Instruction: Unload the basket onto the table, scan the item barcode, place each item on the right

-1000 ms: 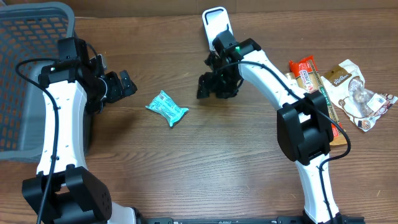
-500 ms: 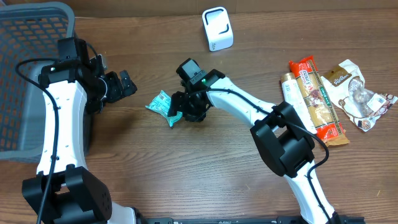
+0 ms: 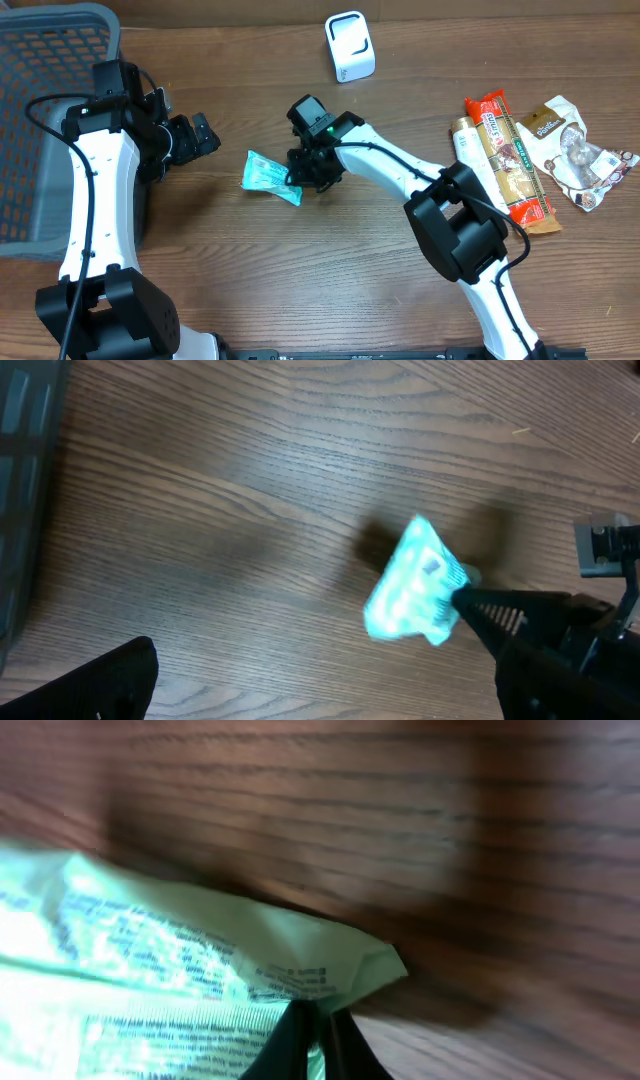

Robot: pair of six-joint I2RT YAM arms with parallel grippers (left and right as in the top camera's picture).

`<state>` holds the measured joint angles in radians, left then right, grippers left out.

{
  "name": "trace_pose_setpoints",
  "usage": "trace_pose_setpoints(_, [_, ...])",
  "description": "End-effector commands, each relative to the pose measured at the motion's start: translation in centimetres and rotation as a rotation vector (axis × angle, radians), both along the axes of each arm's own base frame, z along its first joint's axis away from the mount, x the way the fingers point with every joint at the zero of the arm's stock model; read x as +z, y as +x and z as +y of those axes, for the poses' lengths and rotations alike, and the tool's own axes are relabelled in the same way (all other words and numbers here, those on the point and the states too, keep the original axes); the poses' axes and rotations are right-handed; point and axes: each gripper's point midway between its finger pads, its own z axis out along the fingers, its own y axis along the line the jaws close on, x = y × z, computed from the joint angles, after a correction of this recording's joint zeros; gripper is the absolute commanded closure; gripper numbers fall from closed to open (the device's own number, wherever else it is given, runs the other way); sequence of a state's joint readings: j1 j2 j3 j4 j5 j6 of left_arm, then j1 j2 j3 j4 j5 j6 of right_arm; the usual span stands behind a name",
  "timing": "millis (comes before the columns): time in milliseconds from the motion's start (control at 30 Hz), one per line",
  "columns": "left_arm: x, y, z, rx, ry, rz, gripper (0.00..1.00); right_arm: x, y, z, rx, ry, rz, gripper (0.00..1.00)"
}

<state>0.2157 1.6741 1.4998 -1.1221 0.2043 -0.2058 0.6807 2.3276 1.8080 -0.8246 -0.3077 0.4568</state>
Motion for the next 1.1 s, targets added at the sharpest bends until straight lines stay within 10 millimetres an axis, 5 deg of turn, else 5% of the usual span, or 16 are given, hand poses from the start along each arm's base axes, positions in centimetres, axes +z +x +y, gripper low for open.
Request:
trace_pose_setpoints(0, [0.3,0.4,-0.1,-0.023,0.010,-0.012,0.00,0.8,2.0,-2.4,0.172,-0.025,-0.098,0.95])
trace_pose_setpoints(233, [0.3,0.4,-0.1,-0.024,0.010,-0.012,0.00,3.2,3.6,-5.9,0.314,-0.017,-0.120,0.92])
trace_pose_setpoints(267, [0.3,0.4,-0.1,-0.024,0.010,-0.012,0.00,3.4,3.9,-6.3,0.306,-0.017,-0.116,0.83])
trace_pose_setpoints(333, [0.3,0.4,-0.1,-0.023,0.010,-0.013,0.00,3.7,4.1,-7.5,0.280,-0.012,-0.088,0.18])
trace_pose_setpoints(400, [0.3,0.4,-0.1,-0.024,0.010,-0.012,0.00,3.8,4.0,-8.3,0.261,0.015,-0.048,0.05])
trace_pose_setpoints(500, [0.3,0.4,-0.1,-0.024,0.010,-0.013,0.00,3.9,3.7,-9.2,0.257,0.062,-0.007,0.04])
trace_pose_setpoints(667, [0.3,0.4,-0.1,-0.024,0.010,-0.013,0.00,4.6,2.6,-8.0,0.326,0.270,0.018,0.06])
trace_pose_setpoints(1067, [0.3,0.4,-0.1,-0.024,0.010,-0.012,0.00,-1.4,-2.0,-2.6,0.323,0.363,0.126,0.25])
